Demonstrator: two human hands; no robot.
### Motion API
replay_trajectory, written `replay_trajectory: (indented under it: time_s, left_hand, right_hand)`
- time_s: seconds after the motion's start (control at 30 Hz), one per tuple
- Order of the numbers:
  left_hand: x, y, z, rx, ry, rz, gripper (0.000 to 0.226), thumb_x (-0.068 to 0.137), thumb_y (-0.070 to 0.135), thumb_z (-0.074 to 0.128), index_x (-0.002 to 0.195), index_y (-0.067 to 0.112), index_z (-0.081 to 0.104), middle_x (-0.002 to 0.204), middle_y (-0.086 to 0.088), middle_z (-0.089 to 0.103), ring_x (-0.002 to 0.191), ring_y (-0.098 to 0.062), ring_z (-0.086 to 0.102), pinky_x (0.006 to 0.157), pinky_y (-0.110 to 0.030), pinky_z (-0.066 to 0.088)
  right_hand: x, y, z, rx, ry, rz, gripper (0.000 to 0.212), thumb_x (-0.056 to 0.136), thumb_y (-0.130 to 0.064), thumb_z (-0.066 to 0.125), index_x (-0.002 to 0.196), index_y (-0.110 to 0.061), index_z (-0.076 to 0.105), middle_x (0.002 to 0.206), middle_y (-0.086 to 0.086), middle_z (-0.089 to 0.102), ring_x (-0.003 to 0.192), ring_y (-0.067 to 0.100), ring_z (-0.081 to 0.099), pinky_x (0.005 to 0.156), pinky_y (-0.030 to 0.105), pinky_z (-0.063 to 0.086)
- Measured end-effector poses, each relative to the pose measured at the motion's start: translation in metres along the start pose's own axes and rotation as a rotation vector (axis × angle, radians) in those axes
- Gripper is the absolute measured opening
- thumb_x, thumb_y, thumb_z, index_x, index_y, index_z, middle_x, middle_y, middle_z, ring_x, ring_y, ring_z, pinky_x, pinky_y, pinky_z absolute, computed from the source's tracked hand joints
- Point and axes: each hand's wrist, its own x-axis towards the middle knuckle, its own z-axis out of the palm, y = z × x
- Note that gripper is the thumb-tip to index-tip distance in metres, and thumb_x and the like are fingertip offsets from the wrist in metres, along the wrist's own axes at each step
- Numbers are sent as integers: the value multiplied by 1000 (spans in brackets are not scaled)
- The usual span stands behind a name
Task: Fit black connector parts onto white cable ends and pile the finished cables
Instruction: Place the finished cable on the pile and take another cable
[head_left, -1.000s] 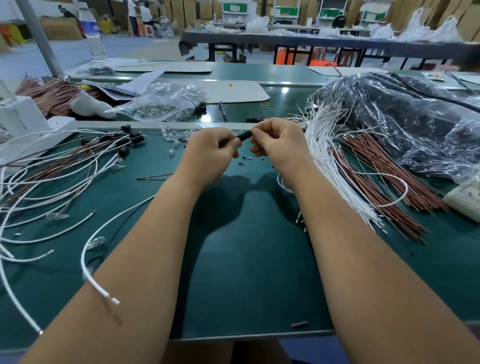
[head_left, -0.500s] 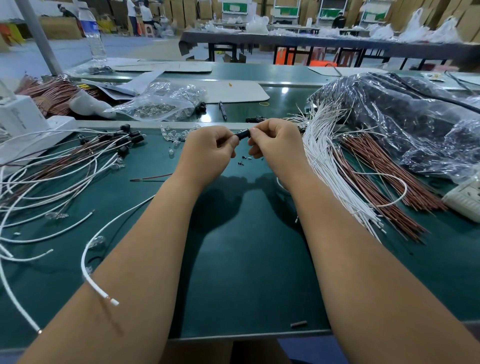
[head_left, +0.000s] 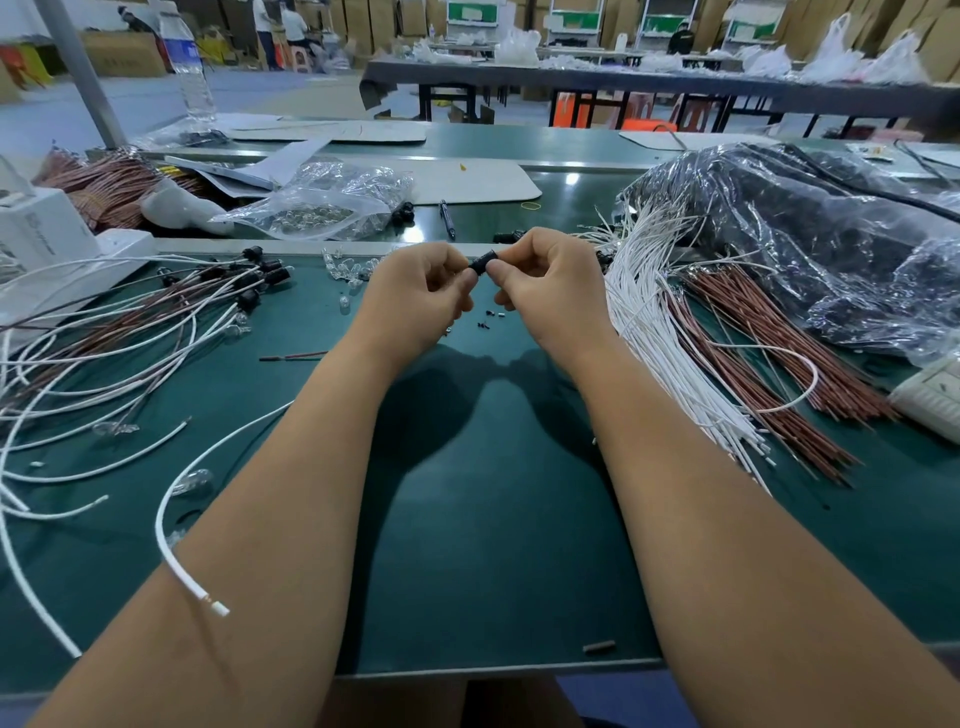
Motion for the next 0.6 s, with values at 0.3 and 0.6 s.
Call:
replay_trajectory:
  time_s: [0.3, 0.6]
  left_hand:
    - [2, -6, -9, -66, -73, -44, 19, 93, 1, 56, 87, 16, 66, 64, -7, 62, 50, -3, 57, 55, -18, 49]
    - [8, -20, -12, -13, 202, -140, 13, 94, 12, 53, 88, 11, 65, 61, 4, 56, 48, 0, 46, 59, -21, 38]
  right_hand:
    - [1, 5, 5, 36, -29, 49, 6, 88, -8, 68, 87, -10, 62, 74, 9, 66, 55, 14, 62, 64, 33, 57]
    - [-6, 4, 26, -623, -545, -257, 29, 91, -25, 62, 120, -21, 65, 111, 2, 59, 109, 19, 53, 91, 34, 45]
